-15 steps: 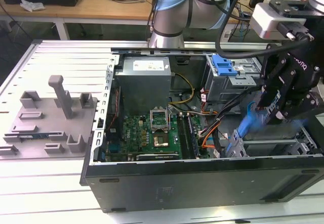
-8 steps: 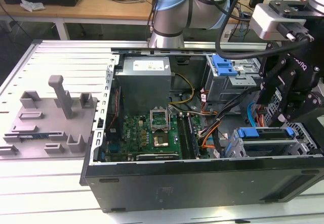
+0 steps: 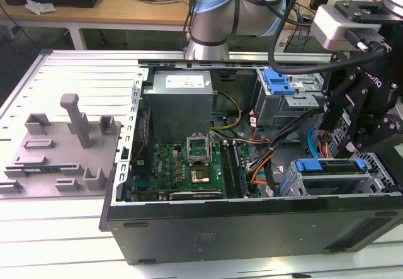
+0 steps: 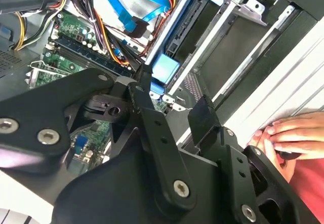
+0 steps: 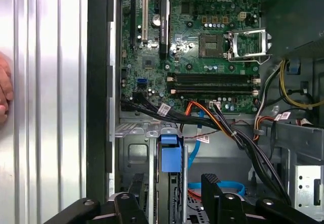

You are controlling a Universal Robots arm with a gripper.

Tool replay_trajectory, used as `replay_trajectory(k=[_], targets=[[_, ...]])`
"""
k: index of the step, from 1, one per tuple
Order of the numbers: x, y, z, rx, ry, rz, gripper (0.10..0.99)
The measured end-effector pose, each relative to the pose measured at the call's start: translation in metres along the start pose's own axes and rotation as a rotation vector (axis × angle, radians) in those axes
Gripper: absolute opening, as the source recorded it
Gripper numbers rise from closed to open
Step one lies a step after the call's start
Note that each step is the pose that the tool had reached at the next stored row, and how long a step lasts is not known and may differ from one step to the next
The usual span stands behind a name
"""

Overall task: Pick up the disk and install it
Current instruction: 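Insert the first disk wire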

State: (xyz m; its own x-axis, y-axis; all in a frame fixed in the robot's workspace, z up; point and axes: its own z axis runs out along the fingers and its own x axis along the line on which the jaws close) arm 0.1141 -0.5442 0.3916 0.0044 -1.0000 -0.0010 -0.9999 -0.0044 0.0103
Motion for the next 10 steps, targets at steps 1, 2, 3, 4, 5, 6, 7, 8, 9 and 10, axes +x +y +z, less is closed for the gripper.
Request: replay_trajectory(k=[1,2,3,4,5,6,7,8,9,10], targets=[[0.0000,0.0000,0.0000,0.000,0.0000,-0.001,0.565],[0.0000,0.0000,0.0000,0.000,0.0000,-0.002,0.565],[-0.0004,0.0000,0.0002,0.000,0.0000,-0.002,0.565],[-0.0039,-0.0002,0.0003,0.000,0.0015,-0.002,0.565],[-0.0137,-0.0004,0.0000,0.000,0.0074,-0.002,0.565],[-0.0207,-0.0004,0.0002,0.000,0.0108,-0.002,0.565],[-0.0331,-0.0005,0.0002,0.000,0.0229,-0.002,0.565],[-0.0459,-0.0005,0.0012,0.000,0.0609,-0.001,0.565],[-0.0518,-0.0006,0.0017,0.000,0.0745,-0.001,0.565],[-0.0564,-0.0007,0.0025,0.000,0.0759,-0.001,0.565]])
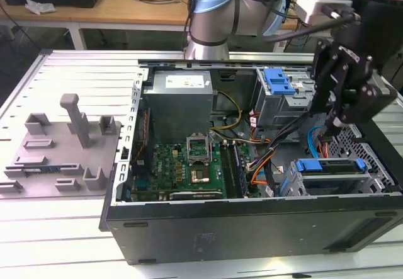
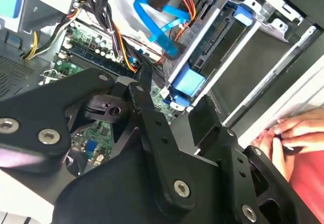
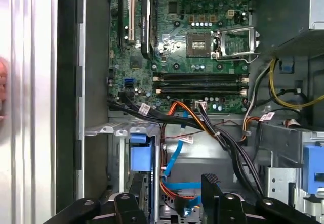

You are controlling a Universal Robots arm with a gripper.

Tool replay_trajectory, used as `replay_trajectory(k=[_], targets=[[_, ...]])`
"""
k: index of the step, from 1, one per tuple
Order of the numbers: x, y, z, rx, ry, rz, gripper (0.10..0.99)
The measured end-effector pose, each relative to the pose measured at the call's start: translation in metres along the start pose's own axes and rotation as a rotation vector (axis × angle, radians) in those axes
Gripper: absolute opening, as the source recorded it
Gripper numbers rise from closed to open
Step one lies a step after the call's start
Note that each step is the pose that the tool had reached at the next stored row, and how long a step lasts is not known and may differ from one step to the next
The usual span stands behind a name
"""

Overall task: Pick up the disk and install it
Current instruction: 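Insert the first disk wire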

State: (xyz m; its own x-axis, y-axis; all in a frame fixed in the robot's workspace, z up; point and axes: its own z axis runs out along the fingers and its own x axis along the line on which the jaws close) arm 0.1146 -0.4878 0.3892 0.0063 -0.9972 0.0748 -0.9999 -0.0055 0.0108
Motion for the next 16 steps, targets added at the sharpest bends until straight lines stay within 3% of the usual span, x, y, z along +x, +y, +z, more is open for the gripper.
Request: replay_trajectory(k=[6,9,10,11,12,13,16], targets=[[-0.0264,-0.0052,0.0025,0.000,0.0002,0.000,0.565],[-0.0377,-0.0095,0.0027,-0.005,0.1028,0.001,0.549],[-0.0404,-0.0099,0.0027,-0.007,0.1285,0.001,0.482],[-0.0425,-0.0101,0.0028,-0.008,0.1432,0.001,0.482],[-0.0477,-0.0104,0.0029,-0.008,0.1638,0.001,0.412],[-0.0549,-0.0109,0.0034,-0.008,0.1836,0.001,0.412],[-0.0697,-0.0152,0.0045,-0.009,0.2282,0.002,0.412]])
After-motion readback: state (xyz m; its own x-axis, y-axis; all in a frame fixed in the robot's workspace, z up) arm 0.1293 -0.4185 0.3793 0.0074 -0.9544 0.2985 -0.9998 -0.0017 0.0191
